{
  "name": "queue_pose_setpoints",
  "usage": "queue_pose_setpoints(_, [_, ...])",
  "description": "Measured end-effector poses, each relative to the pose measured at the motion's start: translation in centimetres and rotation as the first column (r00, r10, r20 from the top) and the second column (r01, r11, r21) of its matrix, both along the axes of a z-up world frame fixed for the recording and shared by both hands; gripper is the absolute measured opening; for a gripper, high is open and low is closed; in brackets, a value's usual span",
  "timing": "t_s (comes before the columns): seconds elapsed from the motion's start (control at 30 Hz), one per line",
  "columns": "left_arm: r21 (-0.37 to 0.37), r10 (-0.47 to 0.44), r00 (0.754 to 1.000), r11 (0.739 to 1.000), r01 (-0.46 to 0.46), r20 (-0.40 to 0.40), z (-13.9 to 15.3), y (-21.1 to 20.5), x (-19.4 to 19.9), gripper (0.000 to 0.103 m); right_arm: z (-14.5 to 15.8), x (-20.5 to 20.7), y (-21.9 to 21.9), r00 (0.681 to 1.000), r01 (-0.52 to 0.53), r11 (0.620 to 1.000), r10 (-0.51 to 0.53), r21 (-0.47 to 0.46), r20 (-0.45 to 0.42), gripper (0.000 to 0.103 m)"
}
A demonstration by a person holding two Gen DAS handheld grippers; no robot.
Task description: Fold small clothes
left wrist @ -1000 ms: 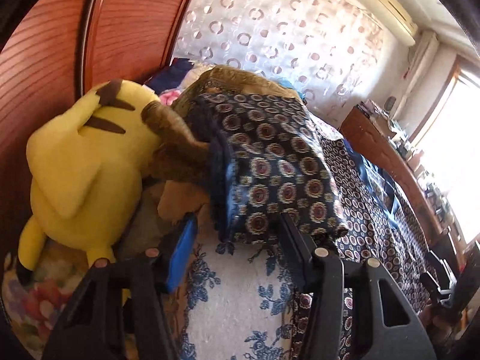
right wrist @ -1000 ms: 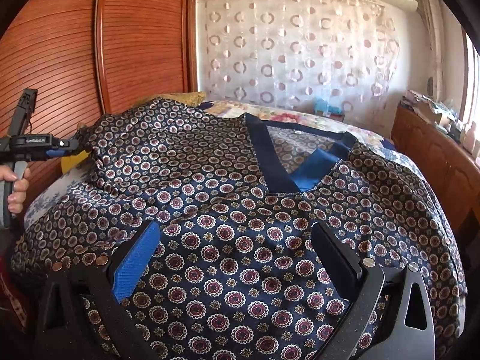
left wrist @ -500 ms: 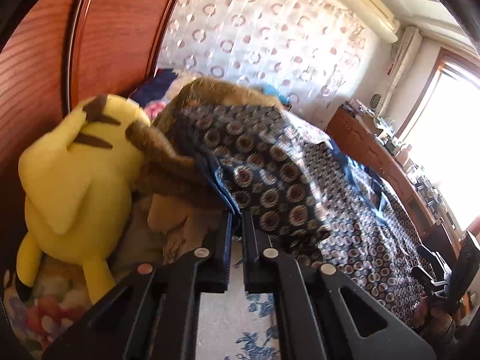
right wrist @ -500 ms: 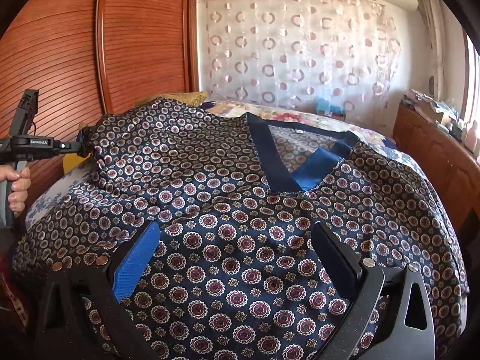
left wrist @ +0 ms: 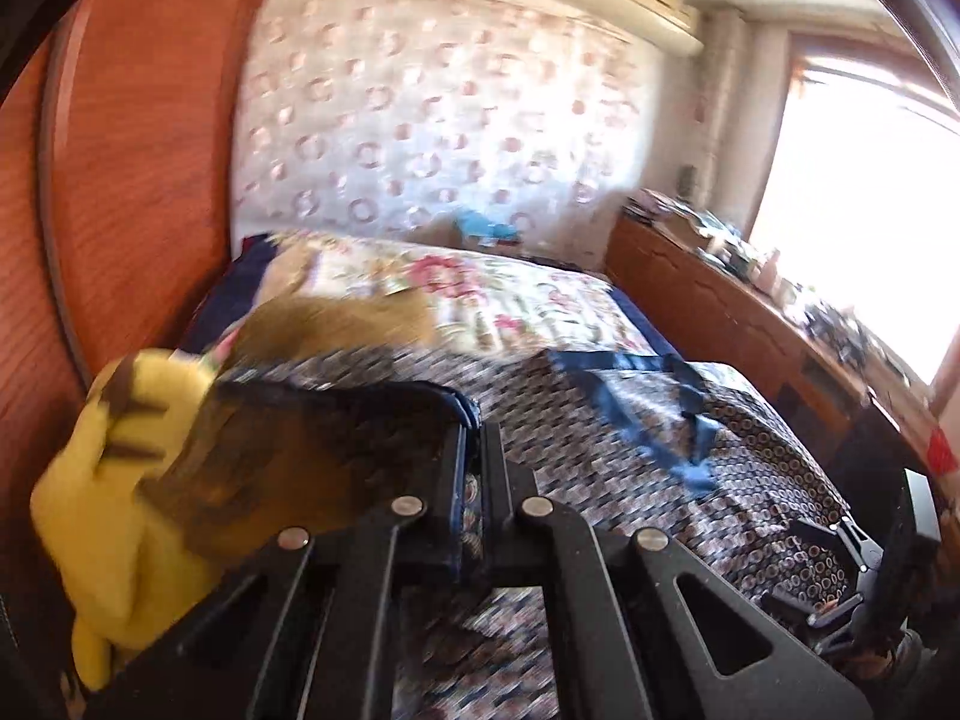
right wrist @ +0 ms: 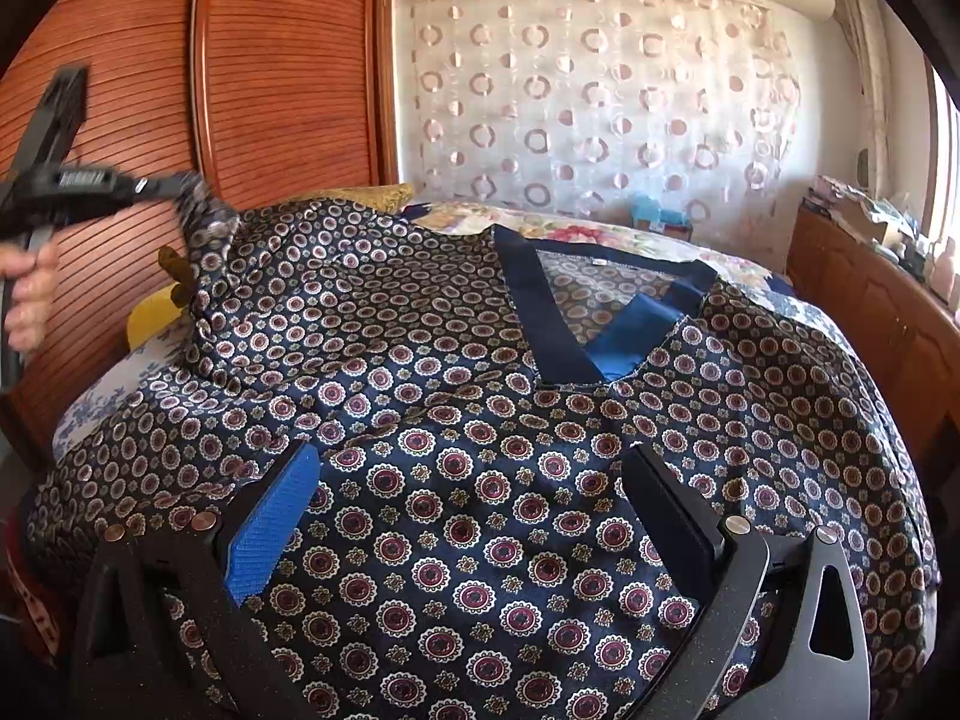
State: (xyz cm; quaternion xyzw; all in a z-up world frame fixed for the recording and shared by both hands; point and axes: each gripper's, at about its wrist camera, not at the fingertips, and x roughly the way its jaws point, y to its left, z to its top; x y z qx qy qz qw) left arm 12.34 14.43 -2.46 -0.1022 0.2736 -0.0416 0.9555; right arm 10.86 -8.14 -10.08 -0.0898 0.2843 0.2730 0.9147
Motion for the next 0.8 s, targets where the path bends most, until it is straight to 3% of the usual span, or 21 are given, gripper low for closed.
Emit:
queue_pose_setpoints(0.17, [0.054, -0.100, 0.994, 0.993, 0.103, -0.051, 0.4, -4.8, 2.6, 0.000, -0.1, 0.1, 0.0, 1.000, 0.000, 1.000, 0.000, 0.010, -0.006, 0.102])
queue_pose_setpoints(0.37, [0.065, -0.174, 0.975, 0.981, 0.184, -0.138, -0.8, -7.4, 1.8, 0.004, -0.2, 0.2, -0.2, 1.000, -0.005, 1.000, 0.005, 0.020, -0.014, 0.102])
queue_pose_setpoints(0.57, [0.125, -0.118, 0.983, 0.983, 0.136, -0.141, -0.7, -6.6, -1.5, 0.019, -0.2, 0.3, -0.3, 1.000, -0.004, 1.000, 0.005, 0.021, -0.022, 0.102])
queue_pose_setpoints(0.8, [0.106, -0.042, 0.993, 0.993, 0.054, -0.110, -1.1, -4.6, -4.5, 0.025, -0.2, 0.5, -0.3, 1.000, -0.003, 1.000, 0.004, 0.019, -0.029, 0.102])
